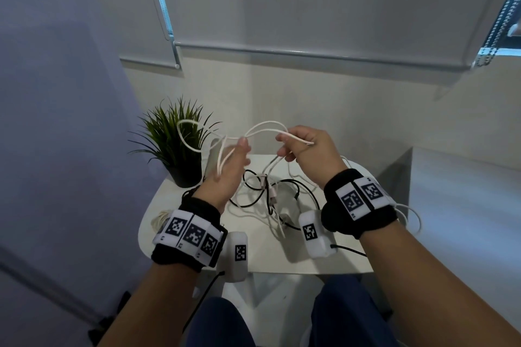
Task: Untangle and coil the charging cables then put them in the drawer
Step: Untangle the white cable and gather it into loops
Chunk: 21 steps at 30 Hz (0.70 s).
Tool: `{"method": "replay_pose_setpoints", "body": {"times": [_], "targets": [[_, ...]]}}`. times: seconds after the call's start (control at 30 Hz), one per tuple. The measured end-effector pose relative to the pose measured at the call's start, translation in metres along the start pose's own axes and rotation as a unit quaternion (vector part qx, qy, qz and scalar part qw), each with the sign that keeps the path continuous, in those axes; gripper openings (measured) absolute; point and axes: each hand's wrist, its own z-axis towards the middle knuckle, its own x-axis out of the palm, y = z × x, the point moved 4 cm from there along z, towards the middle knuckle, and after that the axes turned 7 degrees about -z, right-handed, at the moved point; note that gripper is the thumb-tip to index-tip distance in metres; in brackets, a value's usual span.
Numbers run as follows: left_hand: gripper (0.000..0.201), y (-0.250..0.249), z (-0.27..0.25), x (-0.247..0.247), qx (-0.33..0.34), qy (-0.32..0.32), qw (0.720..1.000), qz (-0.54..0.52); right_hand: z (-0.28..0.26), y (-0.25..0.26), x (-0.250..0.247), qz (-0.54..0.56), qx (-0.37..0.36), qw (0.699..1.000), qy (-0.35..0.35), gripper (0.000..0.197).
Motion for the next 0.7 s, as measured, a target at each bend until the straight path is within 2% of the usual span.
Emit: {"method": "replay_pose_setpoints", "body": {"times": [0.07,0.13,0.17,0.23,0.3,0.37,0.5,0.6,0.7], "targets": [[0.057,0.015,-0.003,0.002,-0.048,0.052,0.995,0.065,0.001,-0.001,0.001,0.0,0.009,1.0,0.001,0.02],[0.036,0.02,-0.007,0.007,-0.054,0.101,0.983,0.146,0.002,-0.003,0.0,-0.006,0.018,1.0,0.002,0.021],[0.025,0.02,-0.007,0.01,-0.043,0.113,0.978,0.171,0.002,-0.003,-0.001,-0.016,0.02,1.0,-0.001,0.02],[0.009,0.021,-0.009,0.016,-0.038,0.1,0.982,0.156,0.002,-0.006,-0.002,-0.045,0.027,0.999,-0.005,0.02],[0.011,0.025,-0.007,0.017,-0.055,0.07,0.99,0.109,0.004,-0.008,-0.003,-0.073,0.027,0.997,-0.009,0.019],[0.017,0.028,-0.005,0.016,-0.062,0.064,0.99,0.107,0.006,-0.01,-0.005,-0.084,0.024,0.996,-0.019,0.019],[0.024,0.032,-0.004,0.013,-0.087,0.106,0.985,0.105,0.007,-0.004,-0.015,-0.052,0.022,0.998,-0.043,0.018],[0.021,0.036,0.001,0.006,-0.065,0.117,0.968,0.21,0.007,0.002,-0.02,-0.039,0.006,0.998,-0.059,0.02],[0.024,0.026,0.001,-0.003,-0.042,0.129,0.928,0.346,0.01,-0.001,-0.021,-0.084,0.011,0.995,-0.061,0.019]]}}
